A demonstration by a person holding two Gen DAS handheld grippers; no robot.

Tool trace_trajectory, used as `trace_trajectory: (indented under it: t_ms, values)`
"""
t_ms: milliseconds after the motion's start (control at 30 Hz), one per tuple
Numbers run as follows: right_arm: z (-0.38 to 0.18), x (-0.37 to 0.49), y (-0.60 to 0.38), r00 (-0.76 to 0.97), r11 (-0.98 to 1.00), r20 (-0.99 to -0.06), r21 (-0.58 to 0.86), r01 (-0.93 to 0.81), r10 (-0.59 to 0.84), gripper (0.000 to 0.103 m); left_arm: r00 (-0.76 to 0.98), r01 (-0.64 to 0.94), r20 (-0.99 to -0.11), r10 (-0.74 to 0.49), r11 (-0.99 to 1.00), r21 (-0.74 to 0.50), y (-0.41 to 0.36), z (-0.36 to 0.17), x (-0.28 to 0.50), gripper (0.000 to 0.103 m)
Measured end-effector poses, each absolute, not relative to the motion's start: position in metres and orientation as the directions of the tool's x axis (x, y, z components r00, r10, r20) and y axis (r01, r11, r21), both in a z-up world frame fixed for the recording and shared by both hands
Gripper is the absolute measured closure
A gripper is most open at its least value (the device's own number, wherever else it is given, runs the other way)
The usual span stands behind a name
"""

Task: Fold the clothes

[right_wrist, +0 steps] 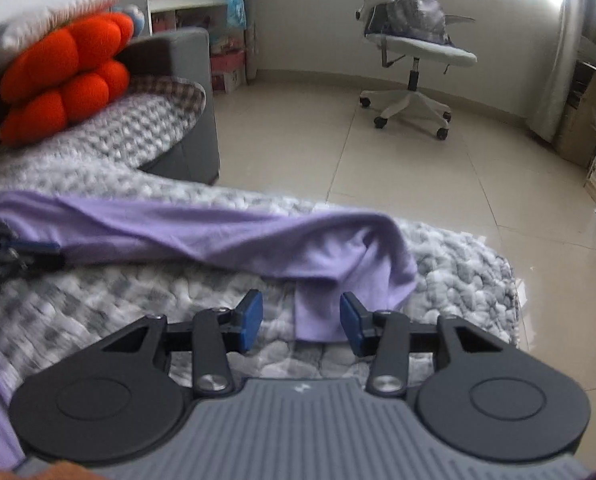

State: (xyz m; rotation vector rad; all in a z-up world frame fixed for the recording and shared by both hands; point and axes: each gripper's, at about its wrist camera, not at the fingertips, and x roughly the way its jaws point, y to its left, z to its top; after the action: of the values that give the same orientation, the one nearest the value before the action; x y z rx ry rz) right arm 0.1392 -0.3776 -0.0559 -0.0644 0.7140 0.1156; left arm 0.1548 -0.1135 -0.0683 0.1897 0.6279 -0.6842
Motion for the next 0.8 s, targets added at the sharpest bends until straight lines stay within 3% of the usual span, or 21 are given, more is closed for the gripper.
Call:
trace_trajectory:
  t_ms: [33,67,100,133,633,800]
  values:
    - [-0.059,0.14,-0.377,0.749,0.992,-0.659,-0.032,-0.125,0.073,0.068,0.601,0.641,-0.598,-0.53,0.767,-0.034,-0.114,-0.069,0.155,0.099]
    - [-0.06,0.14,-0.378,0.757,0.992,-0.651,-0.042,-0.118,0.062,0.081,0.604,0.641,-0.598,-0.527,0.767,-0.03,-0.115,-0.069,0.154,0.099]
    - [-0.06,0.139,-0.379,0.765,0.993,-0.642,-0.051,-0.11,0.052,0.099,0.607,0.64,-0.597,-0.524,0.768,-0.024,-0.116,-0.069,0.154,0.099]
    - [-0.06,0.139,-0.379,0.773,0.993,-0.633,-0.06,-0.102,0.041,0.102,0.612,0.639,-0.595,-0.52,0.769,-0.015,-0.116,-0.069,0.153,0.099]
    - [0.006,0.103,-0.401,0.862,0.971,-0.473,-0.222,0.085,-0.183,0.102,0.618,0.678,-0.53,-0.581,0.735,-0.015,-0.097,-0.041,0.134,0.1]
    - [0.011,0.107,-0.406,0.852,0.963,-0.474,-0.24,0.118,-0.223,0.102,0.596,0.705,-0.526,-0.606,0.709,-0.017,-0.084,-0.035,0.126,0.1]
